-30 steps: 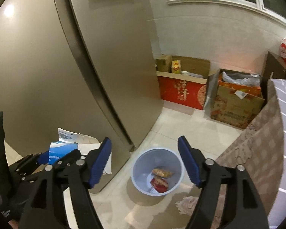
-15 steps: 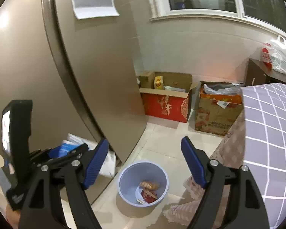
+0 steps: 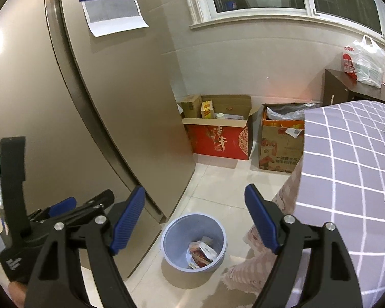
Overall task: Collect trash
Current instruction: 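Carry the tissue pack and ring to the blue bin and release them, then grasp the red-white snack wrapper with the left gripper while the right grasps the green rope toy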
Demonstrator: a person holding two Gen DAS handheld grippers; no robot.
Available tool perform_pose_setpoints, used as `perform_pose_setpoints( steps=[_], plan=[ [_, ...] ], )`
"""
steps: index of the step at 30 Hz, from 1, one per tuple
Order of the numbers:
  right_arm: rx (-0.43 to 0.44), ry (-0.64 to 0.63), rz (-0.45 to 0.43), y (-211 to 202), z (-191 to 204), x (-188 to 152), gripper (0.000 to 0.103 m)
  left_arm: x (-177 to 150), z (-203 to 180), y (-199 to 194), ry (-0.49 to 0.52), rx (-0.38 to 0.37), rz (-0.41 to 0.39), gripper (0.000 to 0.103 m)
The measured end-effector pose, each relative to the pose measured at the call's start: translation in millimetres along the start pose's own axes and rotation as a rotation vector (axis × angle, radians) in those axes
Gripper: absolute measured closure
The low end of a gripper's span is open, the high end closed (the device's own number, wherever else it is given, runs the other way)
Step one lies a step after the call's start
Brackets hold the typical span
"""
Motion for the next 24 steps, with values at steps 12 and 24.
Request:
perform_pose_setpoints(
  steps=[12, 24],
  plan=[
    [-0.015, 0.029, -0.059, -92.7, -22.7, 1.1, 0.023, -7.3, -35.7, -92.9, 0.075, -0.039, -0.092, 0.019],
    [-0.166, 0.141, -0.1, -200.8, -141.5, -19.5, 0.023, -54.6, -175.3, -157.1, 0.272, -0.234, -0.087, 0.019]
  ],
)
Point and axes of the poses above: each gripper's, at about its wrist camera, not at the fingertips, and y roughly the way its jaws point, z to its left, x to its top, the point moved 9 cm from there along y, roughly the way its jaws point, and after that the axes turned 8 degrees about x, right-handed, at the moved point
